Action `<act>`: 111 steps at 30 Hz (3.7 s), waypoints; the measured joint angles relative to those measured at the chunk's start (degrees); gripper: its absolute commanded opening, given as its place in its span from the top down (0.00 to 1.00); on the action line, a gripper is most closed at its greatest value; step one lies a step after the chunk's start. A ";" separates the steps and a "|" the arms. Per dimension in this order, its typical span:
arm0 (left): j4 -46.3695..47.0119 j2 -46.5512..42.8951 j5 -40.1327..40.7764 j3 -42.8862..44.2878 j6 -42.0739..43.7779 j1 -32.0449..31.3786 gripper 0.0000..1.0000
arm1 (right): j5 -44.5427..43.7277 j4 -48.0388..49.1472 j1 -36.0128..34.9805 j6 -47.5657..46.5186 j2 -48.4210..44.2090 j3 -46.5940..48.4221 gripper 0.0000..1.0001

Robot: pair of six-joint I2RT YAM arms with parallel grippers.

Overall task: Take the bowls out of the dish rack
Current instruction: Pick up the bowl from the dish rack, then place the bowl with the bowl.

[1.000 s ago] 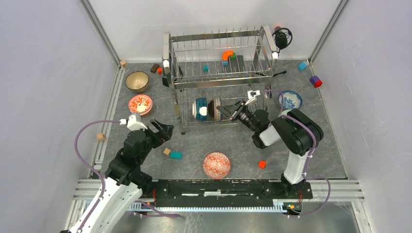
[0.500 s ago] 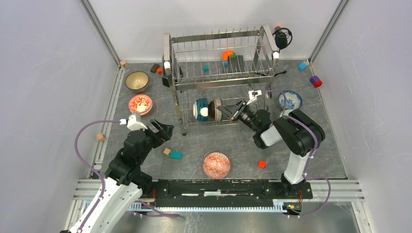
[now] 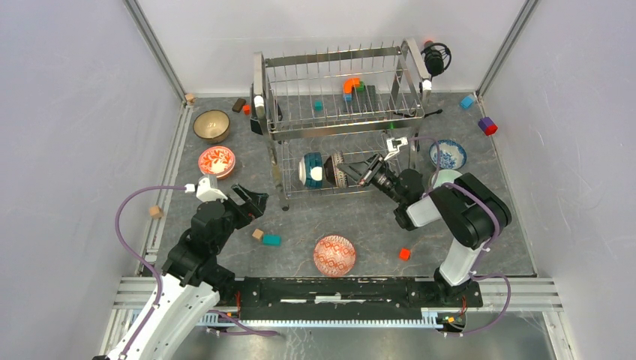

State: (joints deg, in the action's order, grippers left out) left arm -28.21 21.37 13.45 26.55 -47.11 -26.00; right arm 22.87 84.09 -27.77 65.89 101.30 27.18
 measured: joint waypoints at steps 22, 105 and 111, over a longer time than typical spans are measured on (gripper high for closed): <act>0.00 -0.09 0.02 0.00 0.00 0.00 0.03 | 4.44 -1.14 0.13 -1.57 -14.08 -6.21 1.00; -14.73 33.79 3.41 22.38 5.53 -42.36 0.51 | -52.87 -99.65 -70.97 -88.24 -32.74 18.78 1.00; -13.40 33.77 3.02 22.43 5.42 -42.77 0.73 | -52.92 -98.36 -71.12 -88.24 -32.00 18.78 1.00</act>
State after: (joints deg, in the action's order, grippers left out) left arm -41.60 55.13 16.47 48.97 -41.69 -68.77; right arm -30.04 -14.26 -98.89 -22.35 69.30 45.95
